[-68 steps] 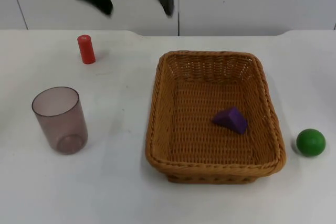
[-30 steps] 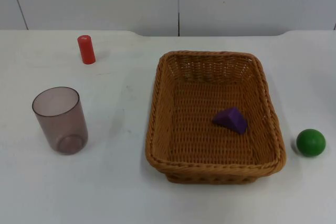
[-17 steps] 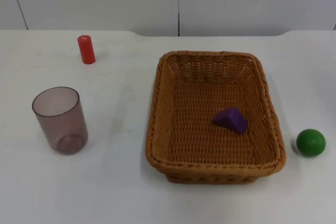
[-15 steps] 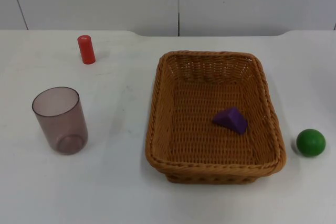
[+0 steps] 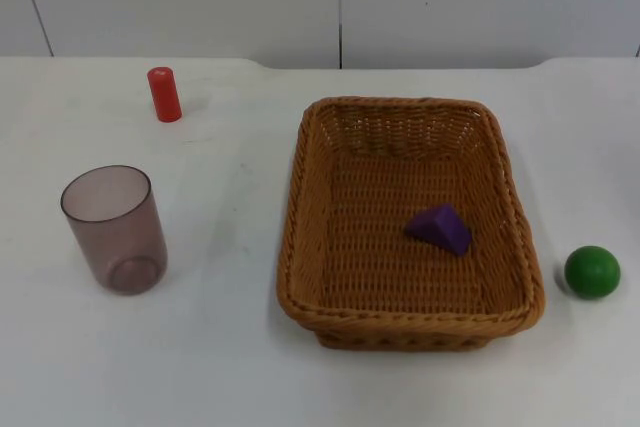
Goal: Pick up the basket with the left hand and place the triangular block into the basket with the right hand.
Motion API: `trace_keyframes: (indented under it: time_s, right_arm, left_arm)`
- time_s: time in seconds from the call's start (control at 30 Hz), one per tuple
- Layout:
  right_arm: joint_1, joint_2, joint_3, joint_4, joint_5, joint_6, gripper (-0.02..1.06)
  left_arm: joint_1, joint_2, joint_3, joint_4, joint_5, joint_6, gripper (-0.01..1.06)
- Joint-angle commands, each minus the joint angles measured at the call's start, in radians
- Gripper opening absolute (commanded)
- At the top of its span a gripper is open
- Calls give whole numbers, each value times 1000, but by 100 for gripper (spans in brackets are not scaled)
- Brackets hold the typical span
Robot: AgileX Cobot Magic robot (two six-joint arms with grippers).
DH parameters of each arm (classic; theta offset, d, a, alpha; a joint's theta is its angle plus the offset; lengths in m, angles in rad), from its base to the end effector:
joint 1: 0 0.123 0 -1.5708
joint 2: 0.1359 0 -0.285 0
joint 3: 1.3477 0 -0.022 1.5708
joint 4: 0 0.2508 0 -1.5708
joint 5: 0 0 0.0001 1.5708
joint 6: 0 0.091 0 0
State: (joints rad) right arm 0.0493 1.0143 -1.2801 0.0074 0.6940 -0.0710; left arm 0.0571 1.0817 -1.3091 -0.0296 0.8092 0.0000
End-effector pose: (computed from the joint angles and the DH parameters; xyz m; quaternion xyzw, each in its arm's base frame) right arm 0.1968 0.0101 0.4600 -0.0481 0.8154 -0.0027 0.5769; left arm 0.2129 0.0102 0.4457 -0.0278 0.8581 0.0002 0.5126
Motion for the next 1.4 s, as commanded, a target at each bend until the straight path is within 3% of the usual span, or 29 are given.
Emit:
trace_keyframes:
  time_s: [0.0,0.07,0.17,0.43,0.57,0.67,0.83,0.93,1.03,1.37]
  right_arm:
    - [4,-81,-2,-7,33,4,105]
    - [4,-177,-2,-19,85,4,105]
    - [4,-330,-2,-37,141,-29,105]
    - [4,-547,-2,-24,199,-81,105]
    - [4,-657,-2,21,219,-86,105]
    - [-28,-777,-2,75,255,-243,105]
    - [-30,-863,-2,102,276,-242,105]
    - [-40,-932,-2,93,361,-279,105]
    - [-40,-963,-2,98,381,-275,105]
    - [-40,-995,-2,138,382,-277,105]
  left_arm:
    - [3,-57,-1,43,21,-43,105]
    - [3,-129,-1,94,49,-101,105]
    - [3,-277,0,56,71,-56,105]
    - [-1,-558,1,-13,19,9,105]
    - [-1,-662,1,-9,73,9,105]
    - [-1,-750,10,-9,92,21,105]
    - [-1,-801,9,-26,123,87,105]
    - [-11,-841,9,-31,162,116,105]
    - [-15,-862,9,-34,180,126,105]
    - [-18,-960,9,-35,275,183,105]
